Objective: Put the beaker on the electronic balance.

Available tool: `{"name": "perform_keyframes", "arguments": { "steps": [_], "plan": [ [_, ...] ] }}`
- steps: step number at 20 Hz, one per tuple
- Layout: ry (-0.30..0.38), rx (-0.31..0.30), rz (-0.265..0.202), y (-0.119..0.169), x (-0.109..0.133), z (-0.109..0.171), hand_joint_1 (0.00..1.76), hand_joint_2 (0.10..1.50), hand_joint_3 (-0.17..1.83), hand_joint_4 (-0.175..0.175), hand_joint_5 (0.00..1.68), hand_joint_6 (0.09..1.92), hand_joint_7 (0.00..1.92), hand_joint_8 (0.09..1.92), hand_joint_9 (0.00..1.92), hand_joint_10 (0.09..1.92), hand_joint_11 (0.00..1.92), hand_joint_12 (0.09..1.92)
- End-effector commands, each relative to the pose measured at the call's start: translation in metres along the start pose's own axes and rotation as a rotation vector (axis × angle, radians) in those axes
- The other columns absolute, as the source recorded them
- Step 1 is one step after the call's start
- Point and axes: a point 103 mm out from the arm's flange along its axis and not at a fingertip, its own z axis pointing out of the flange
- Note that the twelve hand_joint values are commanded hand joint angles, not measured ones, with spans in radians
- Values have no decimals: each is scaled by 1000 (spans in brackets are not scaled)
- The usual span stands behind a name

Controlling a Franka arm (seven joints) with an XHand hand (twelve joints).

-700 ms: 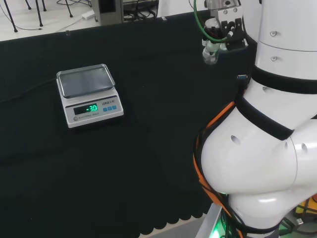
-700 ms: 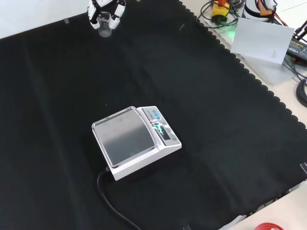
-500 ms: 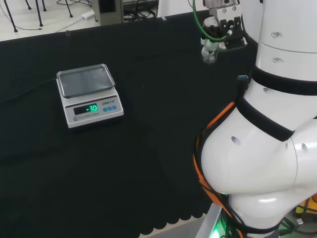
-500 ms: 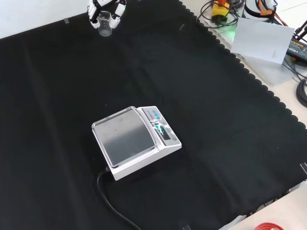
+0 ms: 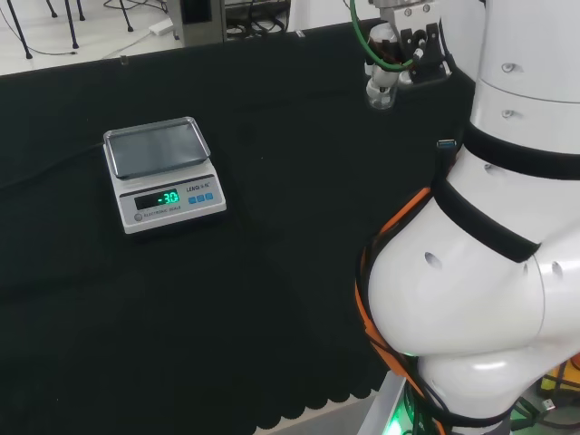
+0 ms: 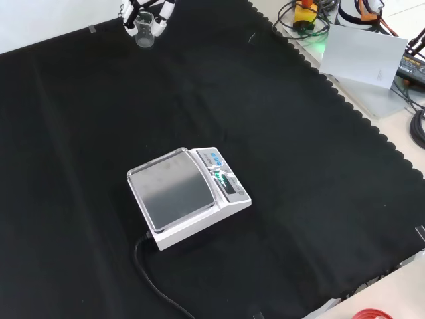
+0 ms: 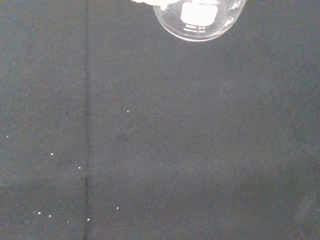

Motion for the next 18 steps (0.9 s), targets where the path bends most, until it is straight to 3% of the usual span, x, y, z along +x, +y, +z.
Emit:
{"name": "perform_keyframes", "arguments": {
  "steps": [1,10,18],
  "plan": [
    [-15,-16,-22,-8,9,-19,1103,1202,-32,-131,837,1220,725,782,991,721,747,1199],
    [-47,-64,-76,-20,38,-55,1104,1197,-29,-130,843,1212,743,788,1000,723,754,1190],
    [-51,-78,-142,-21,66,-70,1106,1192,-26,-128,851,1202,759,790,1005,723,765,1183]
  ]
}}
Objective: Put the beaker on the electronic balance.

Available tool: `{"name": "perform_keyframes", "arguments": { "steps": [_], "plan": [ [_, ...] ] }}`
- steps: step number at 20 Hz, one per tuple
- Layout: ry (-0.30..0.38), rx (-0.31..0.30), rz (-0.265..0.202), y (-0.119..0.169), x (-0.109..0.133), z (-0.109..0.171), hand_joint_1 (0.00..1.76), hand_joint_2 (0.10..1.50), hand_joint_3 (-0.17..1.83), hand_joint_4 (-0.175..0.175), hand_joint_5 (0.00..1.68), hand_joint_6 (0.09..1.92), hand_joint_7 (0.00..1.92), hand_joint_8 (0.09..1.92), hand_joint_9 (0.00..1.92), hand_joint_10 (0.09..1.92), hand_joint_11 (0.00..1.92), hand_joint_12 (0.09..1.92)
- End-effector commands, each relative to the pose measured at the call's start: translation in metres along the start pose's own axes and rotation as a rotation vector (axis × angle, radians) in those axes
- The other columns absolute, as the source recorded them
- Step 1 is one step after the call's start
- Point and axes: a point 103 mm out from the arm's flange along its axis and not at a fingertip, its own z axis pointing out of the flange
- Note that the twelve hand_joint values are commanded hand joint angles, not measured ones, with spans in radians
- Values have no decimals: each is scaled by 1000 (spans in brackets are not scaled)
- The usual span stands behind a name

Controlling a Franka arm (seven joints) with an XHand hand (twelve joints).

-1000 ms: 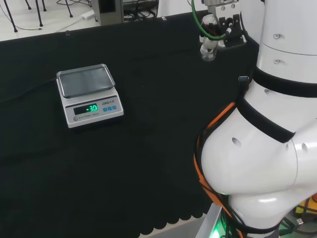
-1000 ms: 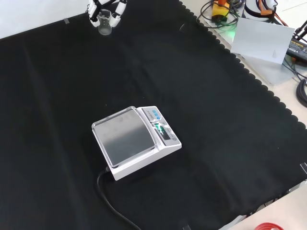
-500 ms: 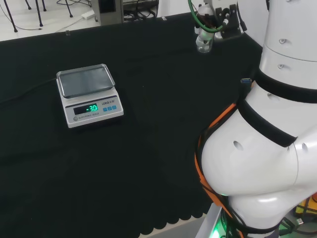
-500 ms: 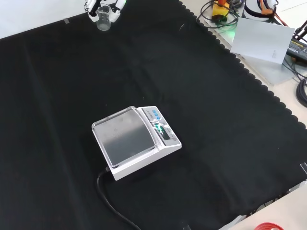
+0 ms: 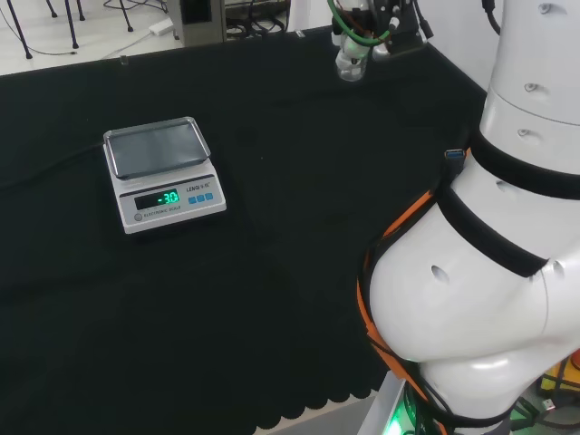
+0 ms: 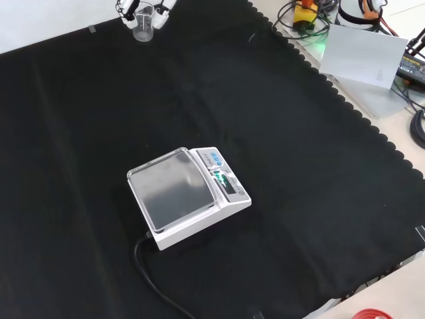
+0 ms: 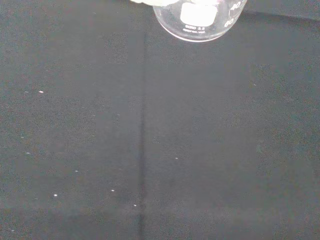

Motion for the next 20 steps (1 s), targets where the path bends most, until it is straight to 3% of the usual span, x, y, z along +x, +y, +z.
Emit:
{"name": "perform_keyframes", "arguments": {
  "steps": [1,11,20],
  "plan": [
    [6,-8,-47,2,18,-10,1106,1192,-26,-128,851,1201,760,790,1006,723,766,1183],
    [6,-2,-177,22,74,-16,1110,1189,-24,-132,856,1194,775,792,1013,725,779,1174],
    [-25,3,-255,35,121,-19,1111,1187,-23,-134,859,1191,781,792,1015,725,784,1168]
  ]
}}
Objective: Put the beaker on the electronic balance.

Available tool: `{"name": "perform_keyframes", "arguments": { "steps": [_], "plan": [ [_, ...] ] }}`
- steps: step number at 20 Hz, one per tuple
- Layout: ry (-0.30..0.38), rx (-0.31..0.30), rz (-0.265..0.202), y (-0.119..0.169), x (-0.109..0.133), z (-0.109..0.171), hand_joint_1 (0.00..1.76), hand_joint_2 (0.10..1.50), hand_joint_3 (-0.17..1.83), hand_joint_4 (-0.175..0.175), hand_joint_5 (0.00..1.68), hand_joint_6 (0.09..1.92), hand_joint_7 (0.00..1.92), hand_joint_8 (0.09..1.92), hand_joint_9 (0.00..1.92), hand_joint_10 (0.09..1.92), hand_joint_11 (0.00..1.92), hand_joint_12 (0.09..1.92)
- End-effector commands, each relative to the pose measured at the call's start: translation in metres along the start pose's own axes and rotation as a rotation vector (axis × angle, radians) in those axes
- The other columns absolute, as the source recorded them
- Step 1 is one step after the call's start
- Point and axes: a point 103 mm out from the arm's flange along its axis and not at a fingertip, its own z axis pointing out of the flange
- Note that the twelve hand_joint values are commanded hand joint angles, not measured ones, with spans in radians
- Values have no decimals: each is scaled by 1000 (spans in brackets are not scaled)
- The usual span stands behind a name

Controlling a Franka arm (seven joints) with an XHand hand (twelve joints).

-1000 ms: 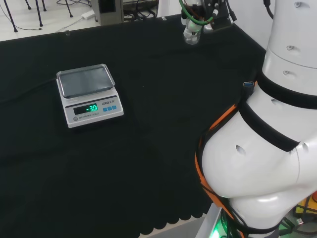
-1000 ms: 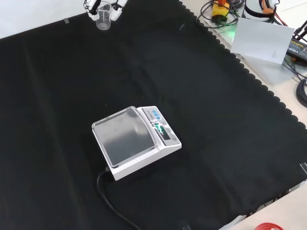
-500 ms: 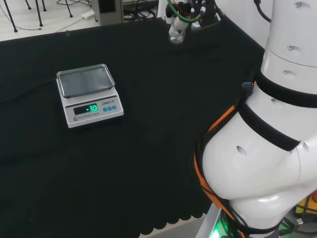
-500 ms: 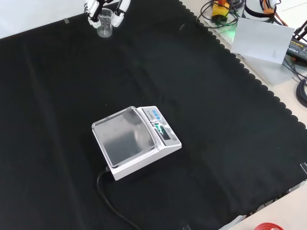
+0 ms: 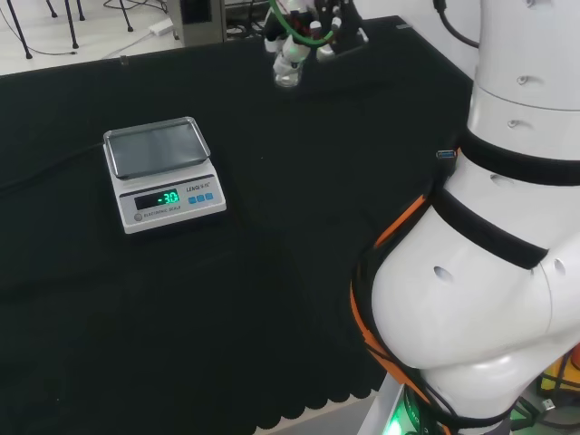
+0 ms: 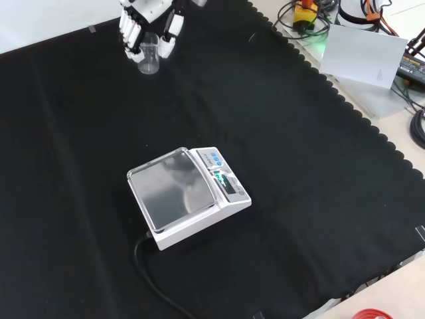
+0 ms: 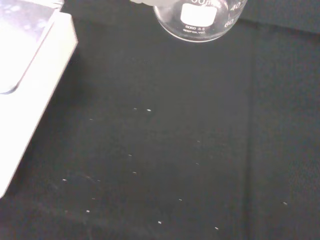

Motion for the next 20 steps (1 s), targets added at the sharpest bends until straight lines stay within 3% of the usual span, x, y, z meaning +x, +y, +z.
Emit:
{"name": "perform_keyframes", "arguments": {
  "steps": [1,20],
  "plan": [
    [-23,5,-55,11,31,-3,1111,1187,-23,-134,859,1191,782,792,1016,725,785,1168],
    [-75,8,-186,36,131,-17,1112,1186,-21,-136,859,1191,792,793,1019,726,793,1163]
  ]
}}
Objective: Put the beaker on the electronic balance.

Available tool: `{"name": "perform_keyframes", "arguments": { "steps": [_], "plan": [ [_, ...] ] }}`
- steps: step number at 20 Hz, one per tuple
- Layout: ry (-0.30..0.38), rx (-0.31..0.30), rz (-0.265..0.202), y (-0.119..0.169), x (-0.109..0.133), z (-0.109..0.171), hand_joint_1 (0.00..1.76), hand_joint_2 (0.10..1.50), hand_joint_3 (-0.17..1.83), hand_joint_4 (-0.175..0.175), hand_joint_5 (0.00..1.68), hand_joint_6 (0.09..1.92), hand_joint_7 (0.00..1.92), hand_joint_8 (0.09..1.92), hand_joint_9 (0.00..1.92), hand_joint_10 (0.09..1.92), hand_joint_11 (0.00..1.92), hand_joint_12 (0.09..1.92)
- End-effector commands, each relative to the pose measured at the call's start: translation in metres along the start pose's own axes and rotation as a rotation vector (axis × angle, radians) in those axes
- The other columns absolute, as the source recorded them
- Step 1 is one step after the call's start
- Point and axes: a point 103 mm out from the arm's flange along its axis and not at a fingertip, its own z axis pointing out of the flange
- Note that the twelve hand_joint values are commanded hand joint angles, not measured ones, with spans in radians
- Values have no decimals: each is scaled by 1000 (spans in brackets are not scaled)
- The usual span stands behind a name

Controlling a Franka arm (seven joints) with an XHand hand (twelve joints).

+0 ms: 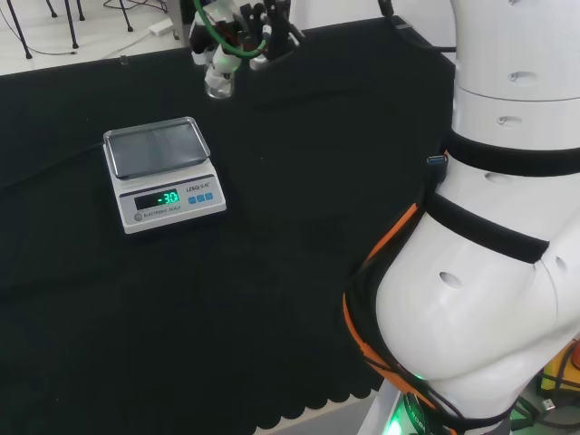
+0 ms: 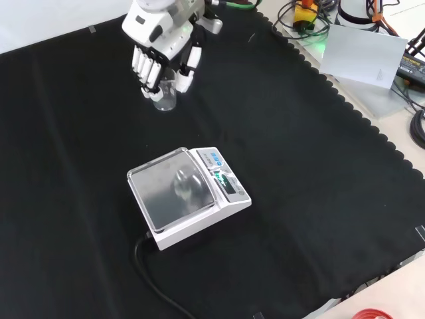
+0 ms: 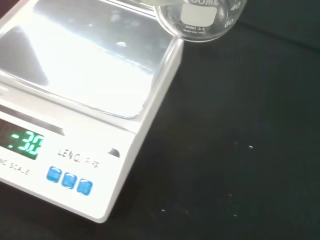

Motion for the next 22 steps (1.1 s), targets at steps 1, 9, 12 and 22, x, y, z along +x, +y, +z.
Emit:
{"name": "perform_keyframes", "arguments": {
  "steps": [1,9,12,22],
  "plan": [
    [-11,8,-38,10,28,-2,1112,1186,-21,-136,859,1191,792,793,1019,726,794,1162],
    [-46,27,-88,26,62,-4,1113,1185,-20,-136,860,1190,796,792,1020,727,797,1158],
    [-40,36,-112,40,77,0,1113,1185,-20,-136,861,1190,798,792,1020,727,798,1158],
    [-63,99,-158,80,88,28,1114,1184,-19,-138,862,1188,802,792,1021,728,800,1155]
  ]
}}
